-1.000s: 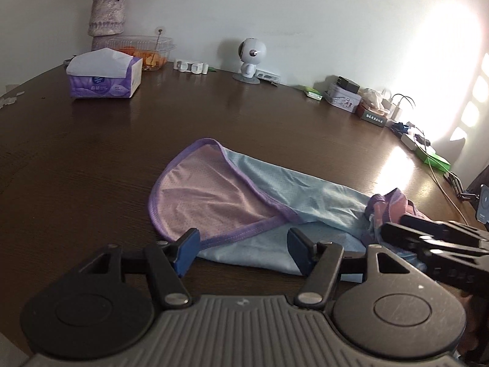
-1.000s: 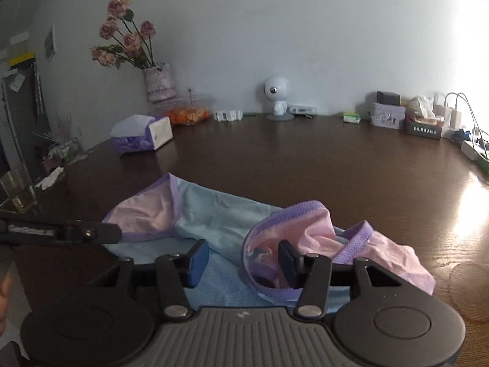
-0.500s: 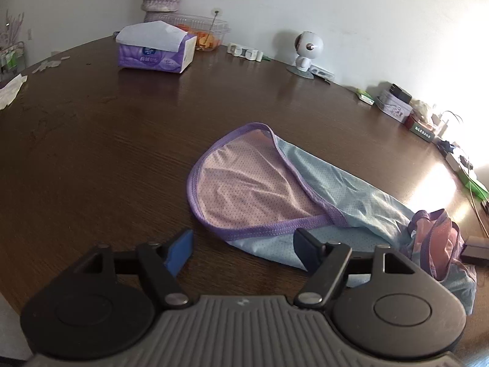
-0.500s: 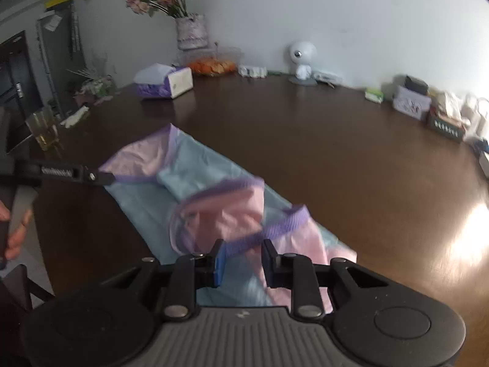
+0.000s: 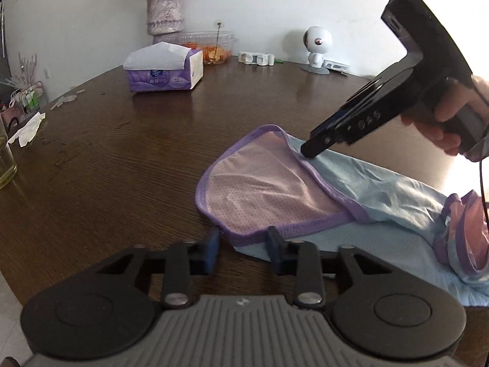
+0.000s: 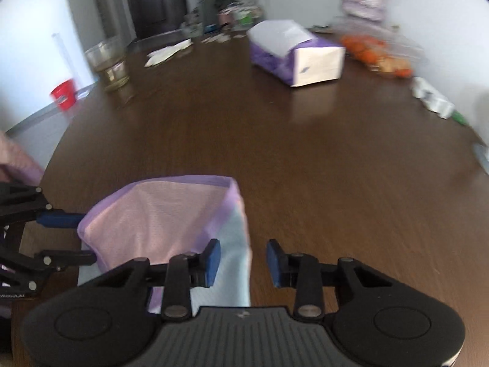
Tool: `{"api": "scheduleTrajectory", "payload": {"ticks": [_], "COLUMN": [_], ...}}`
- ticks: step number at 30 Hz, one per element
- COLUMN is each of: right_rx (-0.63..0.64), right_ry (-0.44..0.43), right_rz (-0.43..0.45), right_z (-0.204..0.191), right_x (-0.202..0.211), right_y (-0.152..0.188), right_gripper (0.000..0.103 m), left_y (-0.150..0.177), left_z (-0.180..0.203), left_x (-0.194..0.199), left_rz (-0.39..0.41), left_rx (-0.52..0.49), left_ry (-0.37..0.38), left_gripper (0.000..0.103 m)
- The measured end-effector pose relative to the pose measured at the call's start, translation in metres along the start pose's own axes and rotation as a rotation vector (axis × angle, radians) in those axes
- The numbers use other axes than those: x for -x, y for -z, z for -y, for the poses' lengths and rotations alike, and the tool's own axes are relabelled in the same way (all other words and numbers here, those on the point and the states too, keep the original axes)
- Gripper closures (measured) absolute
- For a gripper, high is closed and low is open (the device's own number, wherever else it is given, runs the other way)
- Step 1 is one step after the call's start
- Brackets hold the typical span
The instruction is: Fold clothes
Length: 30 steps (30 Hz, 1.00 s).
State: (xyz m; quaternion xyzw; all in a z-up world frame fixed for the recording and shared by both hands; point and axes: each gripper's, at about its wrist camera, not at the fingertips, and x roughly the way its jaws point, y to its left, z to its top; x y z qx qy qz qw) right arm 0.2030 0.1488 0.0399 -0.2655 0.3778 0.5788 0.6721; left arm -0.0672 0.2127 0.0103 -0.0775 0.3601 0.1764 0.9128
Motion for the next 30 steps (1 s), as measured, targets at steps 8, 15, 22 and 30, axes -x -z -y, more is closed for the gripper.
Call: {"api": "scheduleTrajectory", "payload": {"ticks": [8, 15, 22, 30], "right_rx": [-0.060, -0.433, -0.728, -0.782], "right_ry": [0.156, 0.396, 0.586, 0.649], "right_rz": [0.044, 0.085, 0.116, 0.178], "right_z": [0.000, 0.060, 0.129, 0.157], "right_x": [0.006, 0.067, 0.141, 0.163], "right_y": [0.013, 0.070, 0.149, 0.184], "right_gripper": [0.103, 0.103, 0.103, 0.086], "left_y": [-0.049, -0.146, -0.191, -0.195], "left_z": [-0.006, 0.082, 0.188, 0.181], "left_x": [-0.042, -0.118, -0.183, -0.170], "left_rz": [-0.060, -0.114, -0.097, -0.055], "left_rx": [-0.022, -0.196, -0.303, -0.313], "left_ry": [0.120, 0.323, 0.458, 0.443], "left_gripper": [0.099, 0.099, 0.099, 0.036]}}
